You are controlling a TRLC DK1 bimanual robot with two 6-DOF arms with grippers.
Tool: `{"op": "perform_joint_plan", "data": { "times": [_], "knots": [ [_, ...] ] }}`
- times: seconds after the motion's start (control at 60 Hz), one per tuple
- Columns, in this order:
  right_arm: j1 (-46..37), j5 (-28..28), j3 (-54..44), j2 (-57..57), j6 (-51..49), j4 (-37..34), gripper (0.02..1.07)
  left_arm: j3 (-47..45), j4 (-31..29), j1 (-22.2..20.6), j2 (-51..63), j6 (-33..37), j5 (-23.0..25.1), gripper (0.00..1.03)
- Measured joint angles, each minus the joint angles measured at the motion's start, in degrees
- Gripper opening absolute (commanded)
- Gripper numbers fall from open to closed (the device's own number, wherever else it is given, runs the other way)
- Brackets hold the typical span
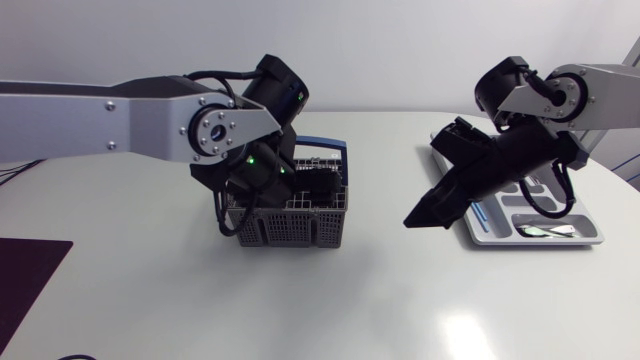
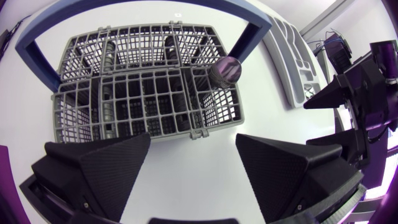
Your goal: Unload the cutlery basket into the drawer organizer.
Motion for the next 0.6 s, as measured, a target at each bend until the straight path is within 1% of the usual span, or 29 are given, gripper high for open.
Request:
{"op": "perform_joint_plan", "data": {
  "times": [0.267, 0.483, 0.533, 0.6],
  "knots": [
    [4.3, -2.0, 2.4, 0.0, 10.3, 4.1, 0.92, -3.3, 5.4, 0.0, -2.1, 3.2, 0.2, 0.96],
    [7.3, -2.3, 3.2, 0.8, 18.5, 10.9, 0.91, -6.3, 9.3, 0.0, -2.3, 6.3, 0.2, 0.96],
    [7.8, -2.2, 3.2, 1.3, 20.2, 12.6, 0.87, -6.8, 10.2, 0.1, -2.3, 7.0, 0.2, 0.96],
    [8.3, -2.1, 3.2, 1.9, 22.1, 14.6, 0.87, -7.5, 11.1, 0.6, -2.6, 7.6, 1.1, 0.96]
  ]
}}
